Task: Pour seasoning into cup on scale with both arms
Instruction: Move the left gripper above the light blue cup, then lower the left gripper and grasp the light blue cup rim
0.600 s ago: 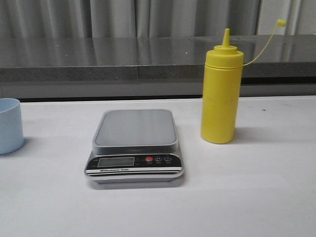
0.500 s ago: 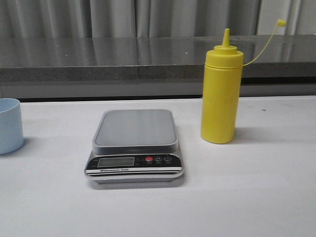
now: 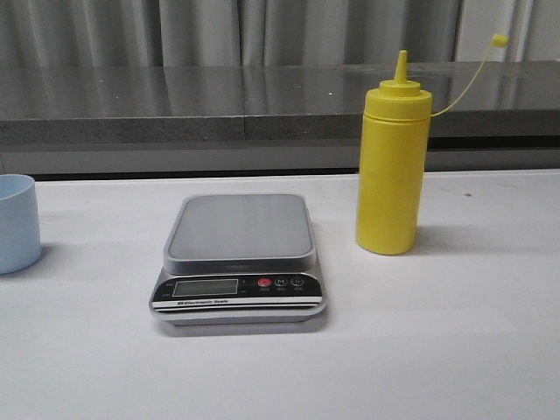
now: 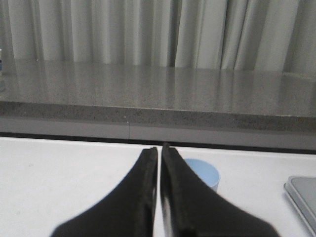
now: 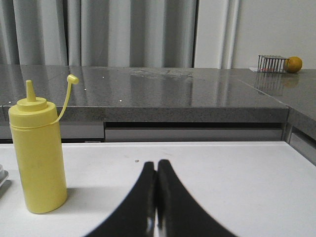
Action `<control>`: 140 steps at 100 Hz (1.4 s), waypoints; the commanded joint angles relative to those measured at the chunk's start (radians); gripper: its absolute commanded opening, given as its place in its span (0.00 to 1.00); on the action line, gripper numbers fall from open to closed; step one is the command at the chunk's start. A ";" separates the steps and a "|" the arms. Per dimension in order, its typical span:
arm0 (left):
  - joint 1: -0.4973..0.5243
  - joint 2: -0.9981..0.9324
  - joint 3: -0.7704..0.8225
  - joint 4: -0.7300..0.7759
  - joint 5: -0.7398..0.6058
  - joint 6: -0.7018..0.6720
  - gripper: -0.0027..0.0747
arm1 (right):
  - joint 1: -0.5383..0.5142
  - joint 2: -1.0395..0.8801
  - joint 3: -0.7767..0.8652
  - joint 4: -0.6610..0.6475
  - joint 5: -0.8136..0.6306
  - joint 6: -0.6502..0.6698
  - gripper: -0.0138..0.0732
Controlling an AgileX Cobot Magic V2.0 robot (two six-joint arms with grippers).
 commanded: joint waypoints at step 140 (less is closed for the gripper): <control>-0.067 1.223 -0.872 -0.001 0.352 0.061 0.55 | -0.006 -0.015 0.003 -0.010 -0.076 -0.004 0.08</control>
